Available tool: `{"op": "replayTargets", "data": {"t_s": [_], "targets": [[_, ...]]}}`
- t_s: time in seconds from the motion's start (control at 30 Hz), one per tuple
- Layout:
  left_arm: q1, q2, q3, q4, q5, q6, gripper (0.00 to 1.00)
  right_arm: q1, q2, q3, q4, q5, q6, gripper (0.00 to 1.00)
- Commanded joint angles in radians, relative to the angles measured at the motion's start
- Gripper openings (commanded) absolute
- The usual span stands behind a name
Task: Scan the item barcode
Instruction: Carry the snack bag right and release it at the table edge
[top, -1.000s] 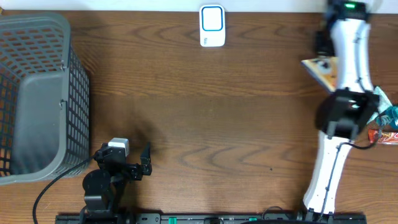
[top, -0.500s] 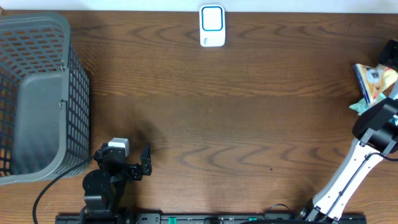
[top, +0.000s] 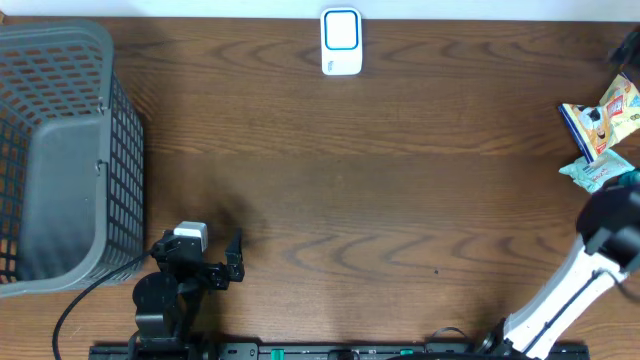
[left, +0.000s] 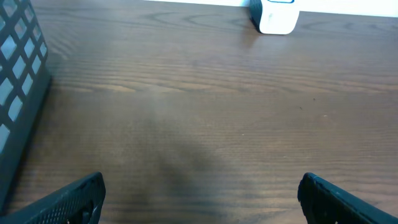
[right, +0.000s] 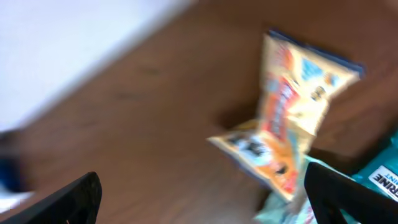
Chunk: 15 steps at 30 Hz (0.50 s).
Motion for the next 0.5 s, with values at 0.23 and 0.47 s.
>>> {"op": "replayTargets", "data": {"t_s": [0.23, 0.47], "targets": [[0.003, -0.004, -0.014, -0.016, 0.008, -0.004, 0.99, 0.069, -0.474, 0.014, -0.163, -0.241, 0.013, 0.99], [0.003, -0.004, -0.014, -0.016, 0.008, -0.004, 0.99, 0.073, -0.647, 0.014, -0.314, -0.237, 0.018, 0.99]]}}
